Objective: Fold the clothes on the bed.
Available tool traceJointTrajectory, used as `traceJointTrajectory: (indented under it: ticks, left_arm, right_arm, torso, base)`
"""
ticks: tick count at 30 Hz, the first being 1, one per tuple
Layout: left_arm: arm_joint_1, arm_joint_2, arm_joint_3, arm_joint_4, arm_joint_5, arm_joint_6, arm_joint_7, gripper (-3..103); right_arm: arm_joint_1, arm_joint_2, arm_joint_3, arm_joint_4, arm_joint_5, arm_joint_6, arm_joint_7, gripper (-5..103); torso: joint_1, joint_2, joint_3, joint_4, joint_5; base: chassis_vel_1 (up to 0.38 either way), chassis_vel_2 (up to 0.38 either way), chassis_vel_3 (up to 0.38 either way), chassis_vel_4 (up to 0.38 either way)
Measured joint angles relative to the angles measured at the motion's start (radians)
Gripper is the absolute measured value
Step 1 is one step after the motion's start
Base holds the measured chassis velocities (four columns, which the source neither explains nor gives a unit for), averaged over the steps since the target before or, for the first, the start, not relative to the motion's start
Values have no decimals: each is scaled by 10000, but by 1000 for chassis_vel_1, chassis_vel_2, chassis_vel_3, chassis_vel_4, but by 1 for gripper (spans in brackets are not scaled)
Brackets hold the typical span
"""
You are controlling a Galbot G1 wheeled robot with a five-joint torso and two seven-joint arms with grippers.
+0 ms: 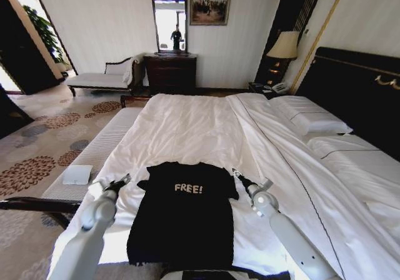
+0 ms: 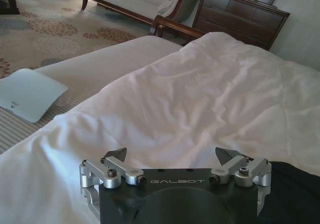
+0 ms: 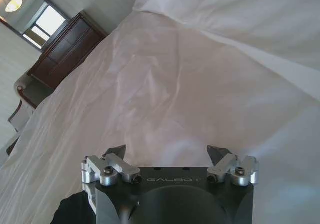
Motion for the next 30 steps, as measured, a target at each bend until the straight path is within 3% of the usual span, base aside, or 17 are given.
traceJointTrajectory:
  ticks: [6,8,9,11,14,16,20,23,29,30]
  left_arm:
    - [751,-486,-310,-727,55,-90,-88,100]
    - [790,-602,-467,-861,-84,-88,-86,100]
    - [774,-657,-590,-907,-218,-78,-85,100]
    - [755,-702,-700,-948,-341,-68,-86,100]
    - [817,-735,-925,-1101,-614,-36,-101,100]
    - [864,-720,-967,-1148,-645,-35,-100,100]
    - [953,-712,-1026,-1328,-715,-18,-109,100]
    - [963,-717,-1008,-1380,-730,5,-130,100]
    - [946,-844,-849,-1349,-677,17,-167,100]
    - [948,-872,-826,-1324,-651,17,-168,100]
  right_arm:
    - [-335,161,144,225,-125,0,-21,103]
    - [-474,202,141,252,-201,0,-132,100]
    - [-533,225,126,252,-263,-2,-216,90]
    - [-576,249,101,252,-325,-17,-302,90]
    - [-685,277,12,238,-488,-53,-499,73]
    - [-737,280,0,229,-557,-55,-586,73]
    - [-880,358,-14,232,-732,-55,-710,51]
    - [-942,410,-24,258,-848,-55,-711,46]
    - [-999,631,-41,324,-986,-34,-711,18]
    - [-983,680,-58,334,-998,-28,-711,18]
  torso:
    - [1,-1,2,10,4]
    - [1,0,1,7,3]
    - [0,0,1,7,3]
    - [1,0,1,7,3]
    - [3,-1,3,8,4]
    - [4,-2,3,8,4]
    - [3,-2,3,8,4]
    - [3,-2,2,8,4]
    - [3,-3,3,7,4]
    - [3,-2,3,7,4]
  base:
    - [0,0,0,0]
    - [0,0,0,0]
    - [0,0,0,0]
    - [0,0,0,0]
    - [0,0,0,0]
    - [0,0,0,0]
    - [0,0,0,0]
    - [0,0,0,0]
    - [0,0,0,0]
    - [0,0,0,0]
